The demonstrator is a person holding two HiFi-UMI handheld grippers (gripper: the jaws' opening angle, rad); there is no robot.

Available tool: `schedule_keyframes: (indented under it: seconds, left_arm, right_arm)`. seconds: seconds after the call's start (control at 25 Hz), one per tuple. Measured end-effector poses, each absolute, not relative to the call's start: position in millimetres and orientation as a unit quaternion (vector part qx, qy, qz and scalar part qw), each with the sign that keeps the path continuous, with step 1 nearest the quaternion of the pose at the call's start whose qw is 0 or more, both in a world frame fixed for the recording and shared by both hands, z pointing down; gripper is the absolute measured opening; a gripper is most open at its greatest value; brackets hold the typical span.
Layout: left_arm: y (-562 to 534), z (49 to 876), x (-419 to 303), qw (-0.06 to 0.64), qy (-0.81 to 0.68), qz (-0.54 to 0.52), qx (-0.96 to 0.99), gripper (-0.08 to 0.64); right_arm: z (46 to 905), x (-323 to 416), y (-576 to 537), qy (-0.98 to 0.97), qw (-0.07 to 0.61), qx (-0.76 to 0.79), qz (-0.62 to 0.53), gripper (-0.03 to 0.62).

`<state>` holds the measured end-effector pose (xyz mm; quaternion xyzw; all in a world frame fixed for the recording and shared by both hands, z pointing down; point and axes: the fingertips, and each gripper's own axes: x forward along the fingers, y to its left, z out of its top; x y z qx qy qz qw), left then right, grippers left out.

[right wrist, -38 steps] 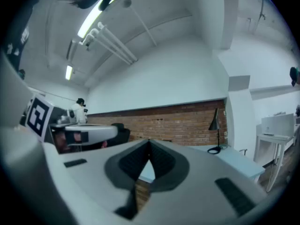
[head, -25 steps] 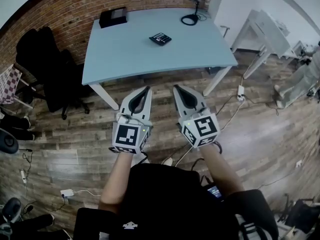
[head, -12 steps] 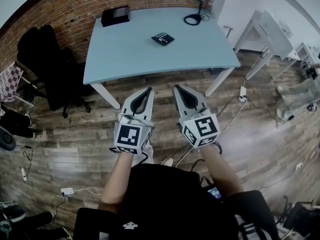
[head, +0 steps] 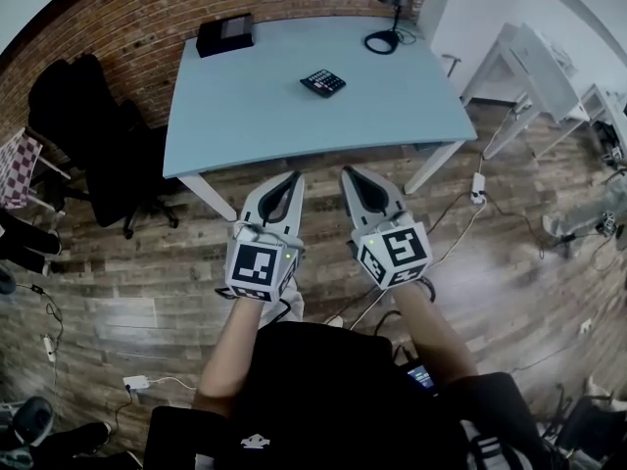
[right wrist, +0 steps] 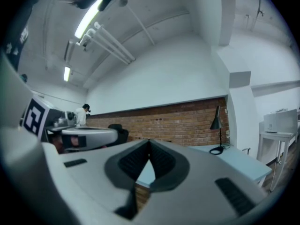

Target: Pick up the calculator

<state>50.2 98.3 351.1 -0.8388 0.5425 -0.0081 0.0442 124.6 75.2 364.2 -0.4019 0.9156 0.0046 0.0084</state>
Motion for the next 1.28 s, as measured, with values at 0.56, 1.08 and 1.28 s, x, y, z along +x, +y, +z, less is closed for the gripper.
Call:
schedule_keyframes:
  seconds: [0.56,1.08,1.28]
  left_arm:
    - [31.0,350.1,3.7,0.040,0.538,0.001,-0.842,0.002]
    - [-12.1,350.8,-28.9,0.023,0.517,0.017,-0.856,0.002]
    - [-23.8,350.3,-39.9,0.024,0.504,0.021,-0.863,0.002]
  right_arm:
    - [361.5,78.2,10.1,0.913,-0.001,-0.409,0.007,0.005]
    - [359.8,43.0,-28.3,0.903,-0.012,-0.430,0.012,0.005]
    - [358.7,33.0,-39.8,0.896,-0.014,-0.443,0.015,0.005]
